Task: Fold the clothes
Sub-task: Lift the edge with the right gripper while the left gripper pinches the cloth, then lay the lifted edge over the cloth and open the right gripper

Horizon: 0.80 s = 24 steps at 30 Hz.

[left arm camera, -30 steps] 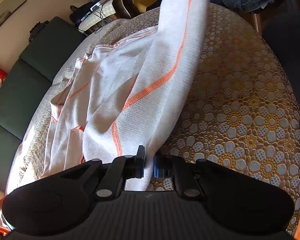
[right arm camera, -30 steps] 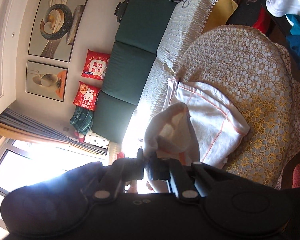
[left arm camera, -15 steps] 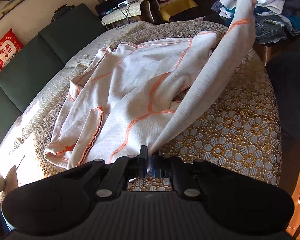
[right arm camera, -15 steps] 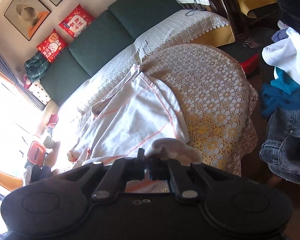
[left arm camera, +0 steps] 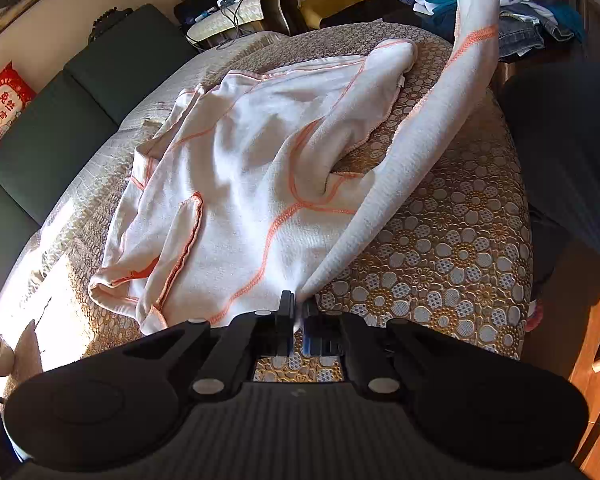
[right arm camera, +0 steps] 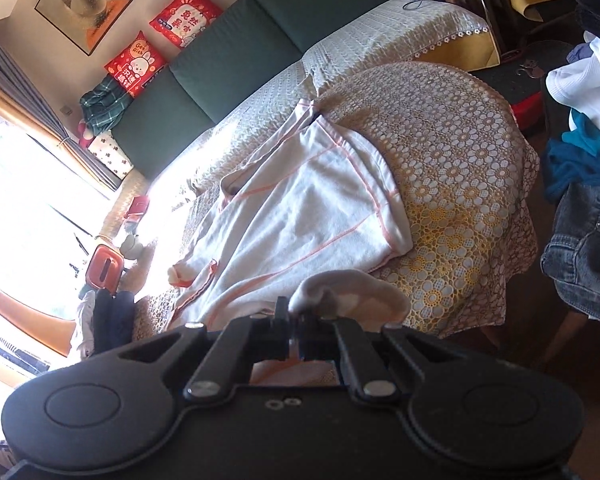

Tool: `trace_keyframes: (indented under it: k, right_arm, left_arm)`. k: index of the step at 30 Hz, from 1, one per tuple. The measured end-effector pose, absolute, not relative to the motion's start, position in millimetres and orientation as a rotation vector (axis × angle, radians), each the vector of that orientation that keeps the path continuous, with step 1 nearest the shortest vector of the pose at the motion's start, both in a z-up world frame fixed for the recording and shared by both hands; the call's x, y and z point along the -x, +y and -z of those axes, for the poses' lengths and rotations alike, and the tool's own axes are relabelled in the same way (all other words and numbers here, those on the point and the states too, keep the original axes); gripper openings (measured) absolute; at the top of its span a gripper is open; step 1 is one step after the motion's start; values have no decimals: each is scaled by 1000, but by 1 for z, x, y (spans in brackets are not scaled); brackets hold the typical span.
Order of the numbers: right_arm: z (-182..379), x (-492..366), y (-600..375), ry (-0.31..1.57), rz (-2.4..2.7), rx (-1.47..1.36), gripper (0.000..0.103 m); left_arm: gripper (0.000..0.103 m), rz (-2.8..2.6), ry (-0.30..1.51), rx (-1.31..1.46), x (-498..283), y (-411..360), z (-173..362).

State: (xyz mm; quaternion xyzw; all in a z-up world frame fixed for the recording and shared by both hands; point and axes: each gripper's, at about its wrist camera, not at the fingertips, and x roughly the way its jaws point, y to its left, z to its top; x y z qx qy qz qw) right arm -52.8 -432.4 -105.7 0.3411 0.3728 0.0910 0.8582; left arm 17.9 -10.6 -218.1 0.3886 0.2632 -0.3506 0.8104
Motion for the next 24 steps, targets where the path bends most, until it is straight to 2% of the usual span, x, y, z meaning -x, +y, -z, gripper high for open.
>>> trace_keyframes:
  k: [3, 13, 24]
  right_arm:
    - [102, 46, -435, 767, -203, -762, 103]
    - [87, 40, -430, 750, -248, -796, 103]
    - [86, 37, -427, 765, -238, -805, 103]
  left_arm:
    - [4, 741, 512, -875, -18, -16, 223]
    - [6, 709, 553, -918, -43, -13, 251]
    - [6, 812, 683, -691, -65, 2, 243]
